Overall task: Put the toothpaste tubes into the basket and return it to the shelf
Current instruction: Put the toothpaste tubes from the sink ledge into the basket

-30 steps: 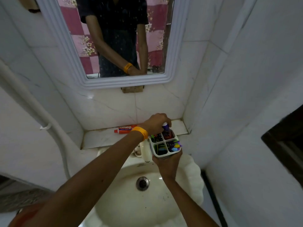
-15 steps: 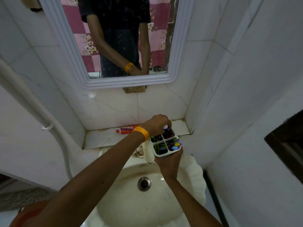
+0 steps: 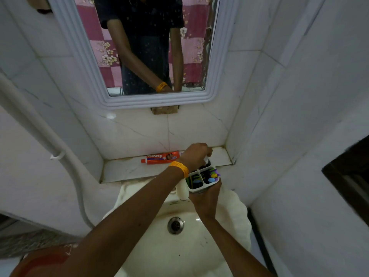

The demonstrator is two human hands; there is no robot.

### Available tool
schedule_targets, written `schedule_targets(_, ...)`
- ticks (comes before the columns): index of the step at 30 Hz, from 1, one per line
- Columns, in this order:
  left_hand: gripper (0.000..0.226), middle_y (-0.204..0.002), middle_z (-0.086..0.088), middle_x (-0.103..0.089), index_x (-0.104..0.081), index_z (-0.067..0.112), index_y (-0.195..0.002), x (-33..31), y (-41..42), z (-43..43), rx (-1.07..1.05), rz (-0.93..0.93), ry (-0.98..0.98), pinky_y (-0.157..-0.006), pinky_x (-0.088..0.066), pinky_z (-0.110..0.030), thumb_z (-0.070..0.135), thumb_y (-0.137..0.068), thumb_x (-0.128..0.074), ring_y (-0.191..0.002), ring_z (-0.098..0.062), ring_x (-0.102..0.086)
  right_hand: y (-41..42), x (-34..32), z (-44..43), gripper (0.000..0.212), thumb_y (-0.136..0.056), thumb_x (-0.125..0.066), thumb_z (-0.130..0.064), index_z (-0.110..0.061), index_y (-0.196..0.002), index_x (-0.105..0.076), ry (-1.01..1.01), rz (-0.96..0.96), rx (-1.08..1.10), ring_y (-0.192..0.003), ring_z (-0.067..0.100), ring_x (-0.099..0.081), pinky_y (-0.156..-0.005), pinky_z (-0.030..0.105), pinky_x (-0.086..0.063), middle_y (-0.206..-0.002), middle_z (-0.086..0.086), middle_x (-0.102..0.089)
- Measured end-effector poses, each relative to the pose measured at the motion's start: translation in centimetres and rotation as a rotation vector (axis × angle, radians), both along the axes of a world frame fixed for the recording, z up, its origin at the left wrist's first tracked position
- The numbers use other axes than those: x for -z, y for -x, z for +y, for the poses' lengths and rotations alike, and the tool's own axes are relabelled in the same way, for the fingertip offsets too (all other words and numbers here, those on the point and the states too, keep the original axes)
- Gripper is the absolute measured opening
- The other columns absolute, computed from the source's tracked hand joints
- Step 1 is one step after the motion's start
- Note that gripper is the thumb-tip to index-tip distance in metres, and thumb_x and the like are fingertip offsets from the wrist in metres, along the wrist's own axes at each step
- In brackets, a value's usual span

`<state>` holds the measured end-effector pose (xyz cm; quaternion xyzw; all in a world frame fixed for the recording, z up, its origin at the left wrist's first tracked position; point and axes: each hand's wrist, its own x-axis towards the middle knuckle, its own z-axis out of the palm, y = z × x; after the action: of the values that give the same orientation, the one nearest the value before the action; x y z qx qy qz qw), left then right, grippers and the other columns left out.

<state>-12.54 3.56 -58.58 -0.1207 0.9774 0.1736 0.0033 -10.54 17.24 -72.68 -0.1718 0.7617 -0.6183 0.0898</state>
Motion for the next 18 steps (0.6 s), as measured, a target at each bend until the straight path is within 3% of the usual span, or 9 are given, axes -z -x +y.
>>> schedule_targets(5,0.027,-0.108,-0.011,-0.071,-0.072,0.009,-0.103,-0.2,-0.2,-0.6,0.032,-0.011,-0.002,-0.076,-0.045,-0.03,0.024,-0.081,-0.073,-0.102,-0.028,-0.064,0.2,-0.1,0.1,0.123,-0.044,-0.106,-0.034,-0.009,-0.145,-0.039,-0.001,0.013,-0.016,-0.126,0.023,-0.065,-0.101,0.049,-0.06,-0.138,0.007,-0.059)
schedule_targets(8,0.029,-0.102,-0.006,-0.074,-0.072,0.014,-0.102,-0.2,-1.8,-2.2,-0.124,0.148,-0.133,-0.08,-0.053,-0.032,0.039,-0.087,-0.067,-0.092,-0.023,-0.067,0.0,-0.5,0.1,0.121,-0.043,-0.108,-0.018,-0.012,-0.142,-0.04,0.047,-0.033,-0.032,-0.125,0.011,-0.066,-0.102,0.037,-0.06,-0.137,0.001,-0.061)
schedule_targets(10,0.018,-0.098,-0.007,-0.075,-0.072,0.015,-0.097,0.5,-3.4,-4.6,-0.285,0.281,-0.166,-0.081,-0.055,-0.037,0.029,-0.09,-0.063,-0.089,-0.026,-0.069,-0.1,-0.5,0.2,0.12,-0.043,-0.108,-0.008,-0.011,-0.141,-0.04,0.071,-0.039,-0.048,-0.126,0.0,-0.064,-0.103,0.026,-0.058,-0.137,-0.006,-0.061)
schedule_targets(12,0.019,-0.105,-0.013,-0.074,-0.071,0.012,-0.104,2.1,-5.3,-7.4,-0.442,0.3,-0.125,-0.086,-0.053,-0.038,0.018,-0.089,-0.06,-0.098,-0.033,-0.068,0.0,-0.5,0.2,0.119,-0.043,-0.107,-0.002,-0.008,-0.141,-0.039,0.086,-0.043,-0.061,-0.126,-0.005,-0.062,-0.103,0.018,-0.055,-0.138,-0.01,-0.059)
schedule_targets(15,0.048,-0.135,-0.02,-0.058,-0.052,0.007,-0.137,5.9,-8.2,-10.8,-0.604,0.075,-0.116,-0.105,-0.041,-0.039,0.017,-0.091,-0.06,-0.124,-0.037,-0.052,0.1,-0.5,0.2,0.121,-0.044,-0.107,-0.002,-0.008,-0.143,-0.038,0.097,-0.041,-0.079,-0.13,0.0,-0.061,-0.106,0.022,-0.055,-0.141,-0.007,-0.058)
schedule_targets(18,0.066,-0.147,-0.019,-0.045,-0.035,0.008,-0.149,9.8,-10.4,-12.3,-0.605,-0.161,-0.082,-0.11,-0.039,-0.043,0.021,-0.09,-0.061,-0.132,-0.04,-0.043,-0.2,-0.8,0.3,0.121,-0.045,-0.105,0.003,-0.016,-0.142,-0.035,0.109,-0.038,-0.094,-0.129,-0.01,-0.058,-0.106,0.016,-0.052,-0.141,-0.017,-0.053)
